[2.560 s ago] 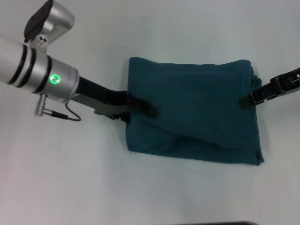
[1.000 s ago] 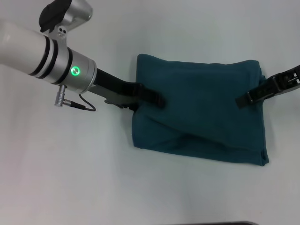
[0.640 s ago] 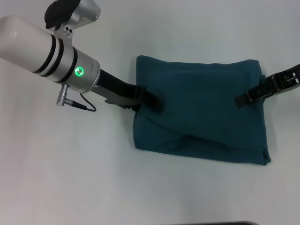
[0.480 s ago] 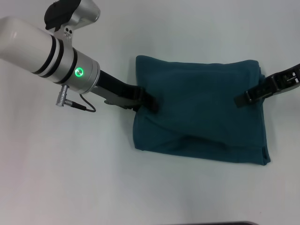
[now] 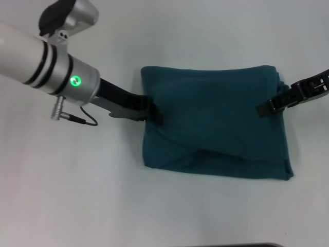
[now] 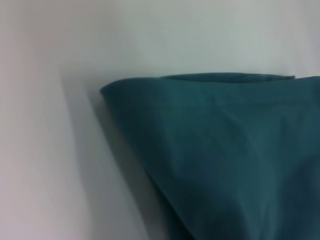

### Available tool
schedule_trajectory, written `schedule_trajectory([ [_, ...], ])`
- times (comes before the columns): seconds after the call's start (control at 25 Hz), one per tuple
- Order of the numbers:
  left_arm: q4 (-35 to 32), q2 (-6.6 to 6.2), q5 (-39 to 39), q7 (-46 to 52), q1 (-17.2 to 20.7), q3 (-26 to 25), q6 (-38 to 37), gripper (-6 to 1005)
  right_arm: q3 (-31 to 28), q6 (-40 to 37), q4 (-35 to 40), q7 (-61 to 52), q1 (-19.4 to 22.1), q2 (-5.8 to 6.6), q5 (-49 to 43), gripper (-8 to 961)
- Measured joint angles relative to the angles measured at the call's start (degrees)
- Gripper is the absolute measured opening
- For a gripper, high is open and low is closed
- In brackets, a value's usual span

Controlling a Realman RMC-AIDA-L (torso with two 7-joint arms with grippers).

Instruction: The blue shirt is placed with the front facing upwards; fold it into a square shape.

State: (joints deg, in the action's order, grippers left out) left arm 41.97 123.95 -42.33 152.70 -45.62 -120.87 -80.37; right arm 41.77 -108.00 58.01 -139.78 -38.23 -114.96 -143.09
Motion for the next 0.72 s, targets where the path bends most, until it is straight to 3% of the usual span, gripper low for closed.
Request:
schedule_trajectory([
  [0.16,4.13,-0.22,-0.39,0.04,2.83,-2.77,-2.65,131,-0.15,0.11,0.0,0.06,0.06,0.01,0.0,580],
  [0.44,10.15,-2.26,0.05,1.35,9.35,-7.56,-6.28,108,-0.26,0.17,0.0,-0.11,0.0,0.07,0.0,580],
  [0.72,13.21,-3.03,0.24,1.66,12.97,-8.52,-10.44,105,-0.32,0.17,0.0,-0.39,-0.56,0.29,0.0,579],
])
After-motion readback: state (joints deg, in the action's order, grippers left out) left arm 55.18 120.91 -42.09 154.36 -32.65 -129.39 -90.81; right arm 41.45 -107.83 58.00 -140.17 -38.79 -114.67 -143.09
